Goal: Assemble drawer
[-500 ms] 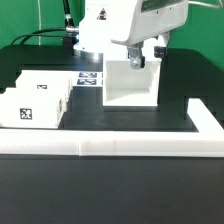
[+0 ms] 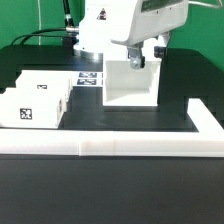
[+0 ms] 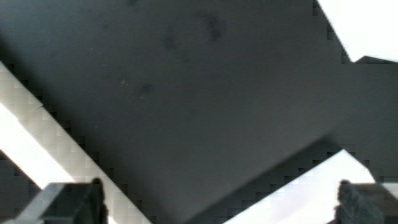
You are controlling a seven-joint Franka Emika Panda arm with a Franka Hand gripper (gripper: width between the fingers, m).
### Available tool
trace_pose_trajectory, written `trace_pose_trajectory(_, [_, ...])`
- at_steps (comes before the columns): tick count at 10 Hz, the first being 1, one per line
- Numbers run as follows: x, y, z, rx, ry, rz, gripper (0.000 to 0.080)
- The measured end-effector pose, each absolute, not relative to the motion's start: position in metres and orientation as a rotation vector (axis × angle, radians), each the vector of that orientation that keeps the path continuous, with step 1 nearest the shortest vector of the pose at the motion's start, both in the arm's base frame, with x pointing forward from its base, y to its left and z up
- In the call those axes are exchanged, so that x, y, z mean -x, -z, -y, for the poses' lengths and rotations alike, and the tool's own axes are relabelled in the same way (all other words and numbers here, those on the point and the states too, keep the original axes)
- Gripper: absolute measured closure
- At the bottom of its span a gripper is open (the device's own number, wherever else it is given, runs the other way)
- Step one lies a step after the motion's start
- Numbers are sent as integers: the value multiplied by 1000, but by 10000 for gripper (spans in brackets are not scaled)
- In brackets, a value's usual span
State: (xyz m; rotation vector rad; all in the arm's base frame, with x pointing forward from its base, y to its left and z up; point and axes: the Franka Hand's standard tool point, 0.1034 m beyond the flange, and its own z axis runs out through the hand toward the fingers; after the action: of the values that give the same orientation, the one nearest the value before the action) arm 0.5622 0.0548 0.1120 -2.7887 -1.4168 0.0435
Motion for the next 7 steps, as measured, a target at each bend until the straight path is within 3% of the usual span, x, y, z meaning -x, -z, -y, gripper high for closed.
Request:
trace_pose_trajectory(2, [-561, -112, -54, 2802, -23, 1394, 150])
trace_pose_trajectory(7, [-504, -125, -57, 2995, 18, 969, 150])
